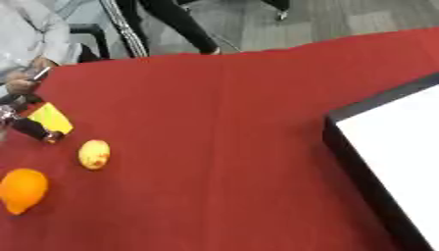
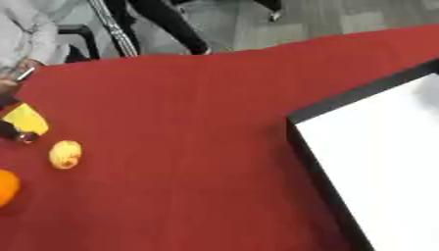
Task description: Pick up the objects with one hand, pass them to the other hand, and then place them into the box on the other side of the table.
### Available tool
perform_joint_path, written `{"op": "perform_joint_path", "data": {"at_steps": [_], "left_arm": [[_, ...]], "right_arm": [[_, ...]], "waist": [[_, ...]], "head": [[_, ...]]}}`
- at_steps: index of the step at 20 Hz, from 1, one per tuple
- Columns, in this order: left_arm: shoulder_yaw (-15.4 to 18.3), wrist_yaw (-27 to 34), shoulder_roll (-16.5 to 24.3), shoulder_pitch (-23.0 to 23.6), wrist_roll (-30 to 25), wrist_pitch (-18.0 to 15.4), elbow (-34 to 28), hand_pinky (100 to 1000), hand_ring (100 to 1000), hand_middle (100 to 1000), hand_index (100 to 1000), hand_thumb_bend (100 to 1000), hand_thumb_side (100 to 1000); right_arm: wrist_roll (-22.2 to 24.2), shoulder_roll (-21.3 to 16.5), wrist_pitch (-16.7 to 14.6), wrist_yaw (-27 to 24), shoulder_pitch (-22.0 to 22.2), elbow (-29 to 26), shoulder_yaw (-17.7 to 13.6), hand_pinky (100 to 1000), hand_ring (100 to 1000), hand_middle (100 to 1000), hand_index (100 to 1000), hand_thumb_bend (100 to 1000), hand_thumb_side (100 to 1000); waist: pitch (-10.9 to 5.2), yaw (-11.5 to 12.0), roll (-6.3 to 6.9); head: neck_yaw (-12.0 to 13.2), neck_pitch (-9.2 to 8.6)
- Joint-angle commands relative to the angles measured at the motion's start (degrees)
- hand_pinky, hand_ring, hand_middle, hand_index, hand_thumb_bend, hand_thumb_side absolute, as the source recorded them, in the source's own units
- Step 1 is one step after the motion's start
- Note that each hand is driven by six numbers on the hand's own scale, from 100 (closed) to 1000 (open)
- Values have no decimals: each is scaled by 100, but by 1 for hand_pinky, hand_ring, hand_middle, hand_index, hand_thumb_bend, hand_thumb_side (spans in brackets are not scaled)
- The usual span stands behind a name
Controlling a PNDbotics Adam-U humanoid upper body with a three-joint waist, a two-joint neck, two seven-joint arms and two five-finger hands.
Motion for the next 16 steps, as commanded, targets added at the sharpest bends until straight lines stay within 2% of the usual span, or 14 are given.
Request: {"op": "perform_joint_path", "data": {"at_steps": [1,5,11,16], "left_arm": [[93,-33,278,-68,89,91,16,1000,994,899,920,570,100],[116,7,294,-90,206,148,6,1000,993,900,920,537,100],[147,229,376,-77,447,220,-13,1000,994,901,932,533,100],[120,354,429,-31,350,251,63,1000,995,903,937,541,100]], "right_arm": [[32,-33,3,80,6,-64,-6,858,889,799,864,753,291],[51,-15,4,105,20,-60,-7,859,889,800,865,755,283],[83,-10,0,145,49,-52,-9,859,889,800,865,755,278],[124,-9,2,162,29,-48,11,859,889,800,865,754,276]], "waist": [[9,-3,69],[44,4,67],[70,38,62],[101,29,85]], "head": [[4,-3],[10,4],[-42,7],[-36,-16]]}}
